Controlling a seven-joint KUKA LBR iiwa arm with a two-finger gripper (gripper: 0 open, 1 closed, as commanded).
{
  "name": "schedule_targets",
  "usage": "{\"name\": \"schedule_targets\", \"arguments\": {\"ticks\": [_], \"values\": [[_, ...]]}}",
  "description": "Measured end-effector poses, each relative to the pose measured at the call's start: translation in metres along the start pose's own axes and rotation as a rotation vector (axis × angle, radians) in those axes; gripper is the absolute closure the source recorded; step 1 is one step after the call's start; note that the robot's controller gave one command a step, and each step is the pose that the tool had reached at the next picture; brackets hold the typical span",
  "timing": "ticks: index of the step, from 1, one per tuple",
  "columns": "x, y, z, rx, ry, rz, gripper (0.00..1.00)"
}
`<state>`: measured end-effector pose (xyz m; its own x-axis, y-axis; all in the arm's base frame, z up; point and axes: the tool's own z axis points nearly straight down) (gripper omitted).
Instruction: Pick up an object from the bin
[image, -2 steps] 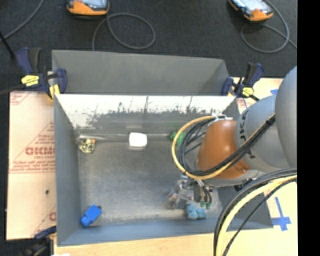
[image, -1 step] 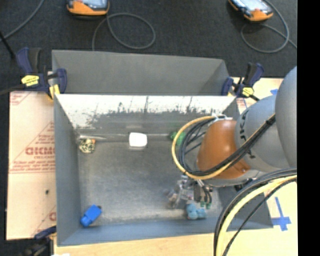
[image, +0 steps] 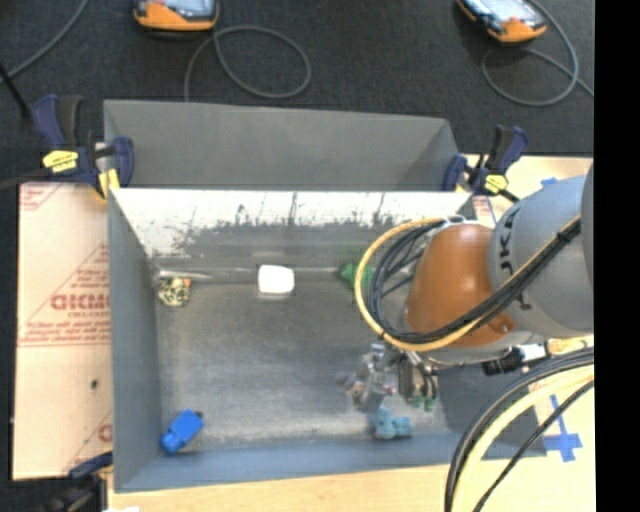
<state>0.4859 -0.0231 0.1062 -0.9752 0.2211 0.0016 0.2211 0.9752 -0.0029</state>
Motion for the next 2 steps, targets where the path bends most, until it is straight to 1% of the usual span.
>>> {"name": "schedule_targets", "arguments": {"ticks": [1,2], "values": [[0.003,0.006,-0.049,0.001,-0.009,-0.109,1.0],[0.01,-0.013,-0.13,0.001,-0.003,-0.023,1.0]]}}
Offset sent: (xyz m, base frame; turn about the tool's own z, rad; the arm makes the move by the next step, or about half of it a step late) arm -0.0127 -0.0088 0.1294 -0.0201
